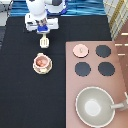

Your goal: Take the lid off the pot, put the pot on the plate, and use the tool to push the pot to the front of the table.

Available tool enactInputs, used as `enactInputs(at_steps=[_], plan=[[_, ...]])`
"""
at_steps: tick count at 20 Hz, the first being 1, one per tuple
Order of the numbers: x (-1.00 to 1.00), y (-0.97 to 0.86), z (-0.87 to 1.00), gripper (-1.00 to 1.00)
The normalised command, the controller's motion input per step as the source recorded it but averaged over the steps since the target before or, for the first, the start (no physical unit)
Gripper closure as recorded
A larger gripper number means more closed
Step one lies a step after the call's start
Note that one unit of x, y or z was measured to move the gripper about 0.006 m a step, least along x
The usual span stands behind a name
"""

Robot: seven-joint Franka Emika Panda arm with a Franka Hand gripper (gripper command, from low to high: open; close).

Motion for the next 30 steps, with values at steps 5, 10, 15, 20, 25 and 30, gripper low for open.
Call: enactInputs(at_steps=[5,10,15,20,25,30], plan=[[0.78,-0.24,-0.11,1.0],[0.9,-0.01,-0.03,1.0],[0.96,0.06,0.07,1.0],[1.0,0.11,0.21,1.0],[1.0,0.06,0.22,1.0],[1.0,0.01,0.17,1.0]])
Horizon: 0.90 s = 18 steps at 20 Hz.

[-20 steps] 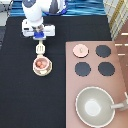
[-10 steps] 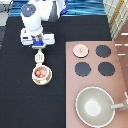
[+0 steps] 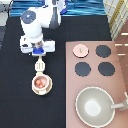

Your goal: Take the lid off the pot, put the pot on the plate, and use the tool to push the pot to the front of the table.

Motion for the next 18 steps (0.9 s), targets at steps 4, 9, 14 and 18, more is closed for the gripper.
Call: enactInputs(at_steps=[4,9,14,18], plan=[[1.0,0.0,0.2,1.0],[1.0,0.0,0.26,1.0],[1.0,0.0,0.45,1.0],[1.0,0.01,0.48,1.0]])
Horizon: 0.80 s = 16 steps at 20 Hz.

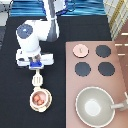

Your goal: Take the lid off the pot, put the pot on the plate, and use the tool to push the pot to the front of the table.

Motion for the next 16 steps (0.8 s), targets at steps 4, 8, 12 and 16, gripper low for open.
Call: enactInputs(at_steps=[4,8,12,16], plan=[[0.95,0.23,0.34,1.0],[0.85,0.42,0.18,1.0],[0.85,0.47,0.18,1.0],[0.88,0.45,0.25,1.0]])
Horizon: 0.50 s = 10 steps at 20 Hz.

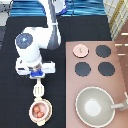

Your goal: Take the lid off the pot, put the pot on the plate, and use the tool to push the pot to the front of the table.

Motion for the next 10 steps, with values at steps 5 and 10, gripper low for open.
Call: enactInputs(at_steps=[5,10], plan=[[0.1,0.17,0.64,1.0],[-0.88,0.09,0.63,1.0]])
